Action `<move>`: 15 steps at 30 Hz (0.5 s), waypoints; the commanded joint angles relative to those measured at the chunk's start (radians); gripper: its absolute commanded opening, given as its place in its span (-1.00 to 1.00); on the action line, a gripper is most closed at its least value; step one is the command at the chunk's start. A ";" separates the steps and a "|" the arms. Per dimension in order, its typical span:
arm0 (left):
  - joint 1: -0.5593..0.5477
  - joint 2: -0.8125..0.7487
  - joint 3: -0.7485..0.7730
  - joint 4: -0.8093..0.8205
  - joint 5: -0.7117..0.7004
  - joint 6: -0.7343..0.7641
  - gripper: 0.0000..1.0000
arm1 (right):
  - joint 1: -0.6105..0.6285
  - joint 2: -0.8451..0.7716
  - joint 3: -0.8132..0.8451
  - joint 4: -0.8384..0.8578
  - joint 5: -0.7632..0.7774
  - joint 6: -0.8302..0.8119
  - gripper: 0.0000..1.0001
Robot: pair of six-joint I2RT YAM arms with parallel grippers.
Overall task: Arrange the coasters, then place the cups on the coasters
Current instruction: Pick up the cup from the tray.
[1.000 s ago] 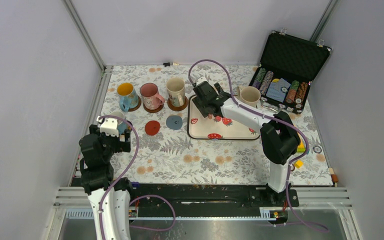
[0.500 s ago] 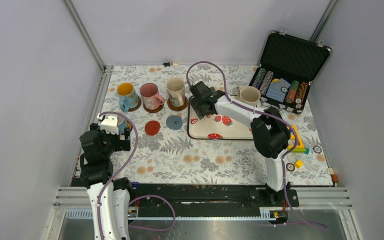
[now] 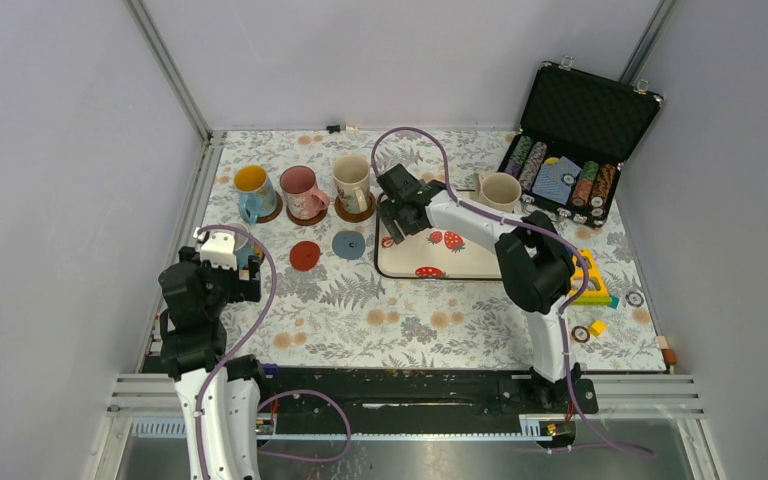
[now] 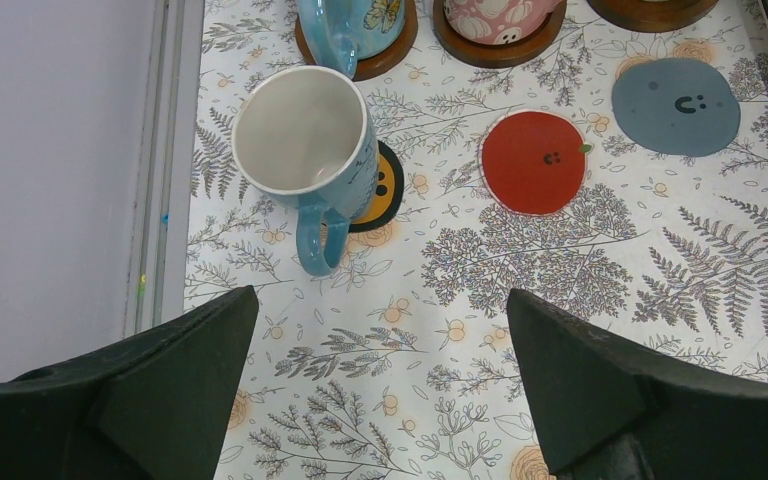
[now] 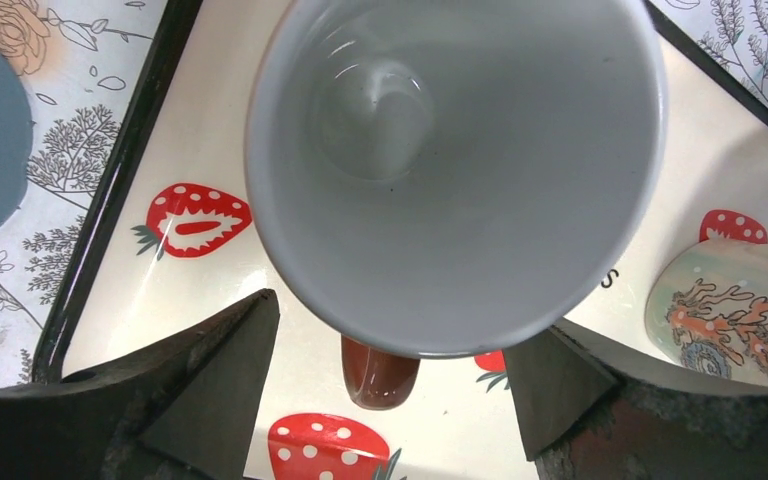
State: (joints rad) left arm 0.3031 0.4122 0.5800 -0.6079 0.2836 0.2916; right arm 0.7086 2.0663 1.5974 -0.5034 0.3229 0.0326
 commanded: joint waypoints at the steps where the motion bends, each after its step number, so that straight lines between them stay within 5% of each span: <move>1: 0.007 -0.007 -0.003 0.053 -0.001 0.007 0.98 | -0.003 -0.072 0.014 0.013 0.014 0.018 0.74; 15: 0.007 -0.007 -0.001 0.052 -0.007 0.005 0.97 | -0.010 -0.046 0.056 0.019 -0.055 0.010 0.58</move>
State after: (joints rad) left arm 0.3031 0.4118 0.5800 -0.6075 0.2832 0.2916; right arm 0.7067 2.0510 1.6169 -0.5014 0.3035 0.0326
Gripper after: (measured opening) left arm 0.985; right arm 0.804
